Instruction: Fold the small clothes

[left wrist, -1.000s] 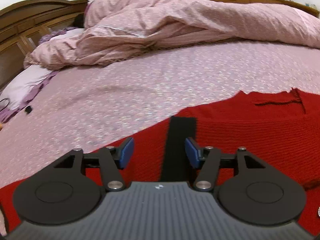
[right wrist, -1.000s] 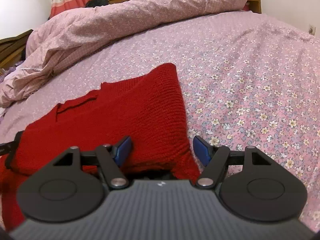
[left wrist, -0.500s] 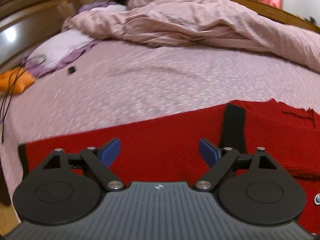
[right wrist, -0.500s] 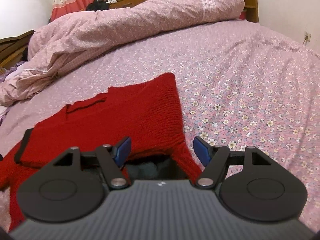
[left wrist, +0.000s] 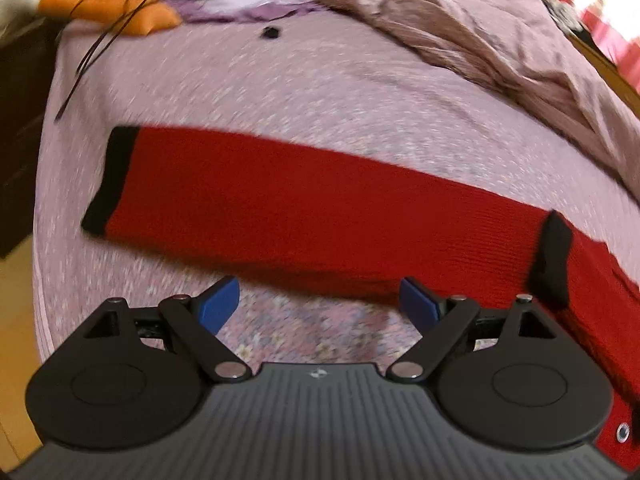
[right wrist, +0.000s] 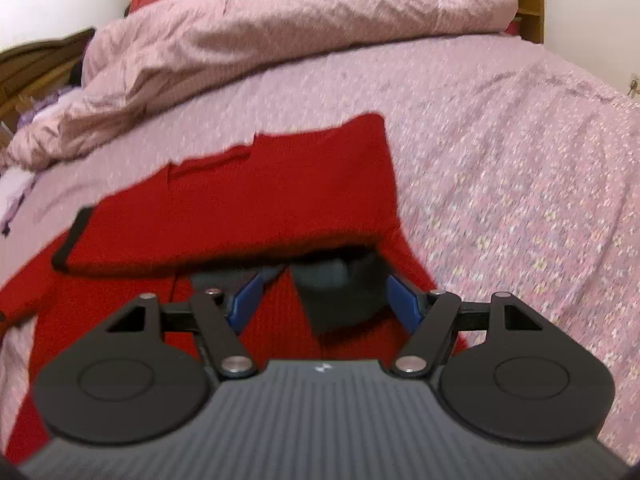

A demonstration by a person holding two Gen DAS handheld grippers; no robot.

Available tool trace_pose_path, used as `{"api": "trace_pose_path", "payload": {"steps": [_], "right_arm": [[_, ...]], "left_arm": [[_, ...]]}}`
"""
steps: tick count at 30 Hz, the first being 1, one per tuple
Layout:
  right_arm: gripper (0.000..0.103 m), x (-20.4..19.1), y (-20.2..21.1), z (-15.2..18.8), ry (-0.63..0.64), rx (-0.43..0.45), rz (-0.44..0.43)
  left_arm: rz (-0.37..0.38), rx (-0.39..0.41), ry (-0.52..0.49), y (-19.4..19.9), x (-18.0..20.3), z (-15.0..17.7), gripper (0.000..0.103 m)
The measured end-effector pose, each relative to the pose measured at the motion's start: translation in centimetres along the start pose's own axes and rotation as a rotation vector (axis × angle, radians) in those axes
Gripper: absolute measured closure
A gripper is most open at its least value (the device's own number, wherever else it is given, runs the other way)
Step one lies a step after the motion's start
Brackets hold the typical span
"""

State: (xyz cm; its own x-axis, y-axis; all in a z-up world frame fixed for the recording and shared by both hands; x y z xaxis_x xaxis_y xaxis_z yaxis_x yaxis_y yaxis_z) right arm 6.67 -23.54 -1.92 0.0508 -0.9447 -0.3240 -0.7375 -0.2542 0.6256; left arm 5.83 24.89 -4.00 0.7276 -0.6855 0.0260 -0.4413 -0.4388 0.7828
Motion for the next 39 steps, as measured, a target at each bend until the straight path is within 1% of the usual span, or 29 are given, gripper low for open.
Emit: {"api": "trace_pose_path", "payload": {"steps": [2,7,12,16,18,20,22,23,25,27,28,31,36,37,38,39], "right_arm": [[0.032,-0.1,-0.4,0.5,-0.001,-0.021,-0.002],[0.032,-0.1,-1.2,1.5,-0.004,-0.052,0.006],[0.031,-0.1,-1.6,1.7,0.003,-0.059,0.013],[0.029,-0.1,-1.7,1.8,0.005,-0.057,0.012],[0.029,-0.2,-1.7,1.9,0.014,-0.058,0.015],[0.029,-0.2,-1.8,2.0,0.022,-0.059,0.018],[0.028,-0.3,-1.8,2.0,0.022,-0.058,0.019],[0.028,-0.3,-1.8,2.0,0.020,-0.057,0.018],[0.027,-0.2,-1.9,2.0,0.014,-0.055,0.015],[0.026,-0.2,-2.0,2.0,0.012,-0.054,0.014],[0.026,-0.2,-2.0,2.0,0.012,-0.054,0.014],[0.023,0.0,-2.0,2.0,-0.007,-0.050,0.005],[0.021,0.0,-2.1,2.0,-0.010,-0.053,-0.004],[0.021,0.0,-2.1,2.0,-0.009,-0.053,-0.008],[0.021,0.1,-2.0,2.0,-0.009,-0.052,-0.013],[0.021,0.2,-2.0,2.0,-0.011,-0.051,-0.019]], "left_arm": [[0.018,-0.020,0.041,-0.6,-0.7,0.2,0.013],[0.069,-0.036,0.149,-1.6,-1.8,0.7,0.013],[0.096,-0.024,0.244,-2.5,-2.2,0.5,0.013],[0.067,0.024,0.287,-3.1,-2.5,-0.4,0.014],[0.056,0.032,0.308,-3.4,-2.6,-0.8,0.015],[0.053,0.045,0.316,-3.5,-2.7,-1.2,0.018],[0.032,0.048,0.314,-3.4,-2.6,-1.4,0.026],[0.029,0.056,0.310,-3.2,-2.6,-1.4,0.028],[0.022,0.080,0.291,-2.8,-2.5,-1.5,0.036],[0.021,0.102,0.280,-2.5,-2.5,-1.6,0.040],[0.022,0.101,0.278,-2.6,-2.5,-1.7,0.041],[-0.006,0.057,0.262,-3.7,-2.3,-1.6,0.039],[-0.042,0.102,0.240,-3.8,-1.7,-1.3,0.039],[-0.045,0.105,0.235,-3.7,-1.7,-1.4,0.042],[-0.044,0.115,0.233,-3.5,-1.8,-1.4,0.047],[-0.042,0.130,0.232,-3.2,-2.0,-1.5,0.063]]}}
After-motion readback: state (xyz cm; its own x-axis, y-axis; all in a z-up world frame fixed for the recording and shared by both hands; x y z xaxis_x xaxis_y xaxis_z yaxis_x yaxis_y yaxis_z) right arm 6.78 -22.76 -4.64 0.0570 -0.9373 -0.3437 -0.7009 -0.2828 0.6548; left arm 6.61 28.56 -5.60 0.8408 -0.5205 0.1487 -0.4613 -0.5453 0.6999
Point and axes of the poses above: each gripper's, at about its wrist camera, not at the fingertips, and y roughly against the way its jaws point, x to its right, z to its underside, the point moved 3 cm from there along -y, roughly the way its jaws point, and after that the axes turned 13 degrees about -z, right-handed, at the moved point
